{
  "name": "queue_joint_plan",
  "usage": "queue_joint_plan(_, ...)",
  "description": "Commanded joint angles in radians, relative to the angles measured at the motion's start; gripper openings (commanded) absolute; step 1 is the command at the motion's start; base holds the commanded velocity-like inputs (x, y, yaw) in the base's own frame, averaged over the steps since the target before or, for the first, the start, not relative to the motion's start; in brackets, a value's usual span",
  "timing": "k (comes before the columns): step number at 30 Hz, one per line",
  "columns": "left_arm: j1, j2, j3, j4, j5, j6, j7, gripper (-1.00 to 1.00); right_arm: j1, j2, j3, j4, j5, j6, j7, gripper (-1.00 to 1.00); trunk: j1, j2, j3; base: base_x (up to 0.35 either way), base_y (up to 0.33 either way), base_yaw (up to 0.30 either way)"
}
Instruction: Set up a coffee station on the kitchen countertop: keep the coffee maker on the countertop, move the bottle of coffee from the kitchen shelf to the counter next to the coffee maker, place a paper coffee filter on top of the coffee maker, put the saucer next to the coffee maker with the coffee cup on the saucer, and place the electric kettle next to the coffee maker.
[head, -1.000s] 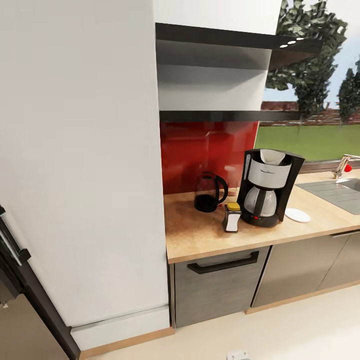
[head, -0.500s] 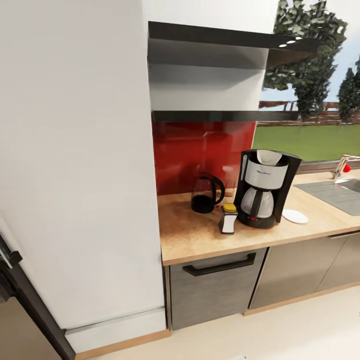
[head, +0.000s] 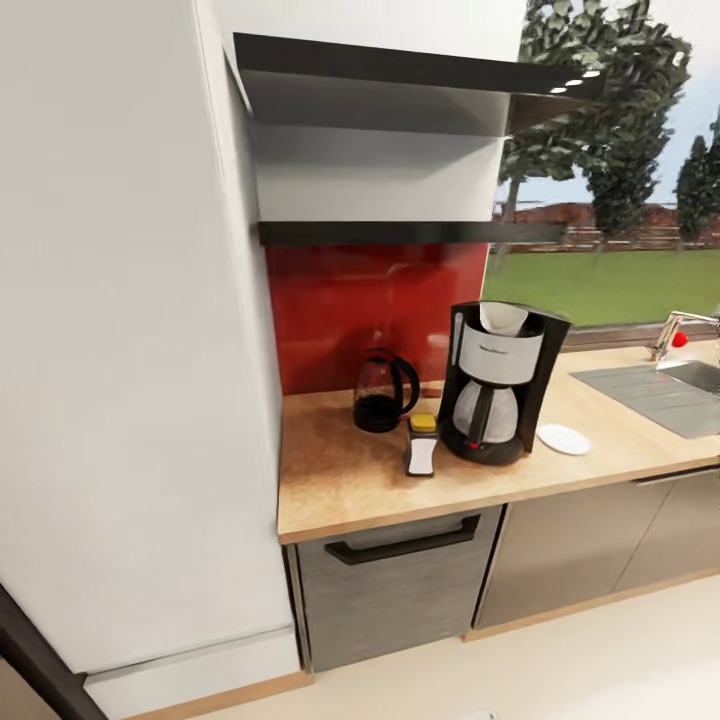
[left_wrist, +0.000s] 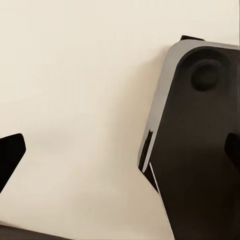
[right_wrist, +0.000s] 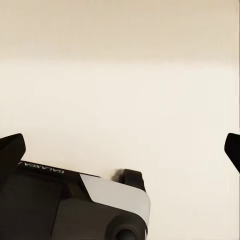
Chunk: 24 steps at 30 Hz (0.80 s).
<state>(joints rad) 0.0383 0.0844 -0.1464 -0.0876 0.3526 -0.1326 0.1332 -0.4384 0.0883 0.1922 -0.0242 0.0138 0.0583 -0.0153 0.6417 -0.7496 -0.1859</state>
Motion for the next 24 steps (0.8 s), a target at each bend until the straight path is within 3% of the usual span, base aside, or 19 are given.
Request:
queue_joint_plan(1,0.001,0.000,-0.009,-0.003,0.008,-0.001,0.005,1.00,0.000,0.000,0.006,-0.002,0.002,0.006,-0.002,1.00,0.000,-0.001,-0.001,0.022,-0.309,0.000)
queue_joint_plan(6,0.000,0.000,-0.009,-0.002,0.008,0.000,0.006,1.00,0.001,-0.001,0.006,-0.002,0.002,0.006,0.000,1.00,0.000,-0.001,-0.001,0.007,-0.311,-0.093)
queue_joint_plan(18,0.001,0.000,-0.007,-0.003,0.011,-0.001,0.006,1.00,0.001,-0.011,0.006,-0.002,0.000,0.006,-0.002,1.00,0.000,-0.001,0.004,0.001,-0.312,-0.237)
queue_joint_plan(24,0.001,0.001,-0.006,-0.002,0.013,-0.001,0.006,1.00,0.001,-0.013,0.006,-0.002,-0.001,0.006,-0.002,1.00,0.000,-0.001,0.005,0.103,-0.312,-0.036)
